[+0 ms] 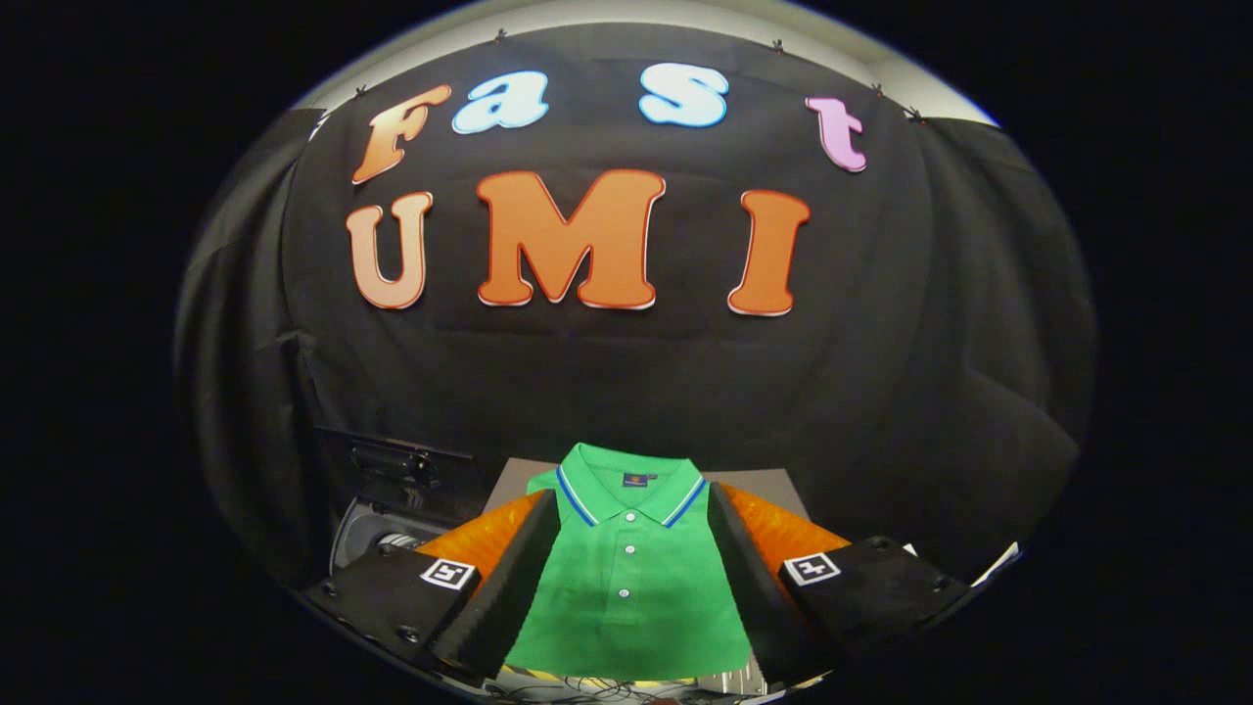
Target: Put the clothes into the washing machine and then close the washing machine lid.
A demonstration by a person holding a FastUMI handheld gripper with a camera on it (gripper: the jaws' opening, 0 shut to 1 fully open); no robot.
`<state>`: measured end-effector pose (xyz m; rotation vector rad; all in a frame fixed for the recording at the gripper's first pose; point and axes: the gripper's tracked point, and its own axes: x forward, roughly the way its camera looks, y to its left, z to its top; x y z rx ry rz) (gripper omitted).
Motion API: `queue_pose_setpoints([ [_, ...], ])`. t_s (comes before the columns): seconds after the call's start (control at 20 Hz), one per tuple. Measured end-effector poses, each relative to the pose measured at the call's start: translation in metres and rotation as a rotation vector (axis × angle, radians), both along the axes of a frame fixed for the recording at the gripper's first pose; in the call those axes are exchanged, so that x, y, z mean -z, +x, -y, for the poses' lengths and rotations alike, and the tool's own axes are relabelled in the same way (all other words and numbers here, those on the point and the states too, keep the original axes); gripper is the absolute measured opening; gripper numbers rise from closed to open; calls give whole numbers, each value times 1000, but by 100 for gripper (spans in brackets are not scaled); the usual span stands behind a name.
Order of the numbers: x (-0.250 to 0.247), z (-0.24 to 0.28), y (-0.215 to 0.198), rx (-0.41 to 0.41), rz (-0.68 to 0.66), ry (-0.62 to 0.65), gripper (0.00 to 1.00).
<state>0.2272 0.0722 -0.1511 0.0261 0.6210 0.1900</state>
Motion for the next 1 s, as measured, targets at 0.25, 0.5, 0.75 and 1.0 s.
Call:
queue_pose_setpoints([
  [0.25, 68, -15, 11, -19, -222, 13, 99],
  [0.5, 120, -13, 2, -32, -480, -32, 99],
  [0.75, 157, -20, -13, -93, -748, -53, 99],
  [1.0, 157, -23, -8, -110, -849, -73, 100],
])
